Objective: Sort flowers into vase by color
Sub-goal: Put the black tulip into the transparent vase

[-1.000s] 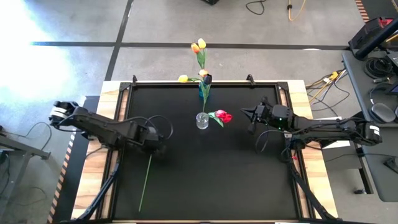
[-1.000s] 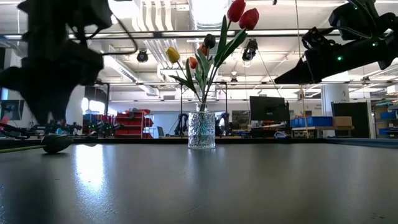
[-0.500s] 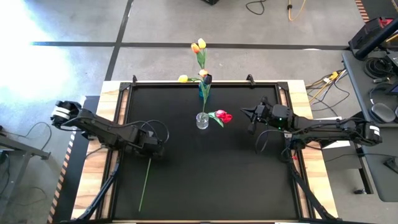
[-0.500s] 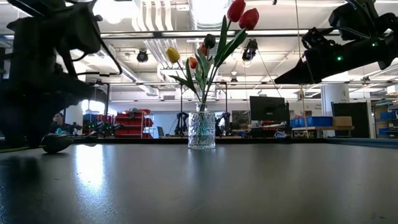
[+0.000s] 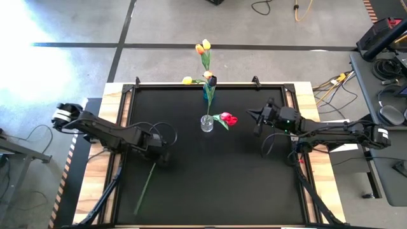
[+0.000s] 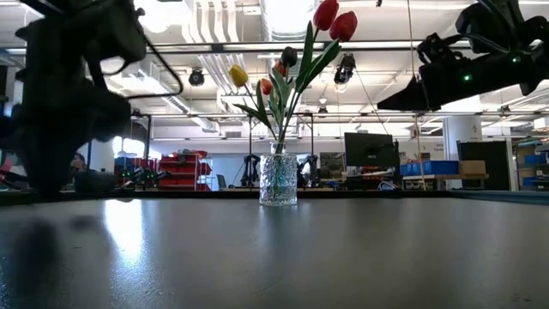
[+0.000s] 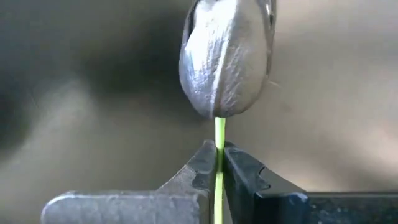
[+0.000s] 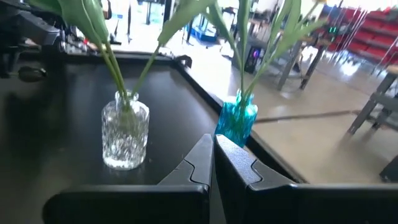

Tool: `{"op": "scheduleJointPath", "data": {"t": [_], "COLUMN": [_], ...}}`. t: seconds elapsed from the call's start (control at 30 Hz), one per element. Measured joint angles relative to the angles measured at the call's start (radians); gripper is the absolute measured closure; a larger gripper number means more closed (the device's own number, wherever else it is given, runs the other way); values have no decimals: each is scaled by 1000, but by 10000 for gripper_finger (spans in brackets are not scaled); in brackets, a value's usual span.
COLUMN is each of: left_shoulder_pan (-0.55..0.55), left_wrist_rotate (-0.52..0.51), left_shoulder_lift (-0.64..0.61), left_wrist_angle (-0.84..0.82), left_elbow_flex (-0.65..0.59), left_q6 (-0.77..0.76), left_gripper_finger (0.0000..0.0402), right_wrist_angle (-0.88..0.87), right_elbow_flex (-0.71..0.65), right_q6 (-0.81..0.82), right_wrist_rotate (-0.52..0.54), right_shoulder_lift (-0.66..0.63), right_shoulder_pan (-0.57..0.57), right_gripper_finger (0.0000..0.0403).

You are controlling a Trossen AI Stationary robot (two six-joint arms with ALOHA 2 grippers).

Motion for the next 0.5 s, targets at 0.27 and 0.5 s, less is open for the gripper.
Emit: {"op": "scheduleJointPath", "data": {"t": [0.27,0.5], "left_shoulder_pan": [2,89], "left_wrist_rotate": [-264,-766], "left_shoulder_lift": [-78,-130], "left_wrist_angle": [-66,95], "left_elbow_flex": [195,373], "left_q6": [124,461], "left_gripper_finger": [400,401], "right_wrist_angle": [51,64], "right_elbow_flex": [0,0], "right_q6": [-38,-40], "right_wrist_rotate": [1,0], "right_shoulder_lift": [1,0], "right_shoulder_pan": [0,0], "right_gripper_finger": [394,394]}}
